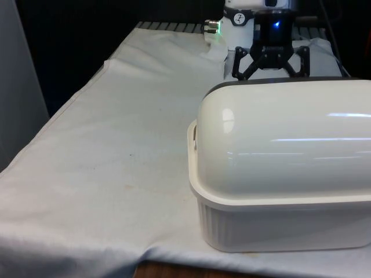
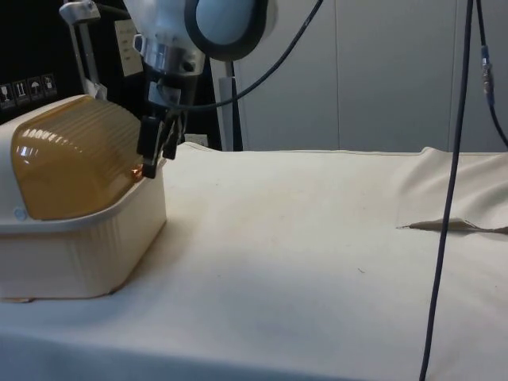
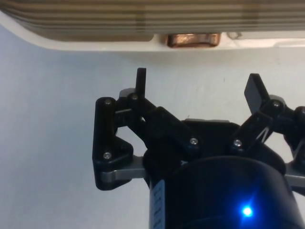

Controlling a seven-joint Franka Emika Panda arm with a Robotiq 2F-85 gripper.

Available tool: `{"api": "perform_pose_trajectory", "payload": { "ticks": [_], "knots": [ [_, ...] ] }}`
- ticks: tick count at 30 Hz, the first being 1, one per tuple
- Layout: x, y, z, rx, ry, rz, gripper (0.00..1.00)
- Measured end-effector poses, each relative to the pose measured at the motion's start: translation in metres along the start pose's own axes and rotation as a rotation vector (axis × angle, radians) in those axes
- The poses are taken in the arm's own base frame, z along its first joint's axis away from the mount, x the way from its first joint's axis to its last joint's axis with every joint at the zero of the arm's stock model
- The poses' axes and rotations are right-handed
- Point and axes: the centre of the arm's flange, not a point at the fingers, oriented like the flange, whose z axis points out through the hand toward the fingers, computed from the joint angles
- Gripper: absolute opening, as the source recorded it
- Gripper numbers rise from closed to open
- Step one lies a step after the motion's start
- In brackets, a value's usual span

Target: Open the lid, then close it.

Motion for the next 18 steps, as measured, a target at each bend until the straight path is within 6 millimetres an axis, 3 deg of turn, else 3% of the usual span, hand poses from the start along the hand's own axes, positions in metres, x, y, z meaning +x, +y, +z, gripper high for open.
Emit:
{"api": "perform_pose_trajectory", "payload": {
  "ticks": [15,18],
  "knots": [
    [0.004,0.012,0.004,0.008,0.020,-0.027,1.00],
    [0.005,0.012,0.004,0.008,0.020,-0.028,0.95]
  ]
}}
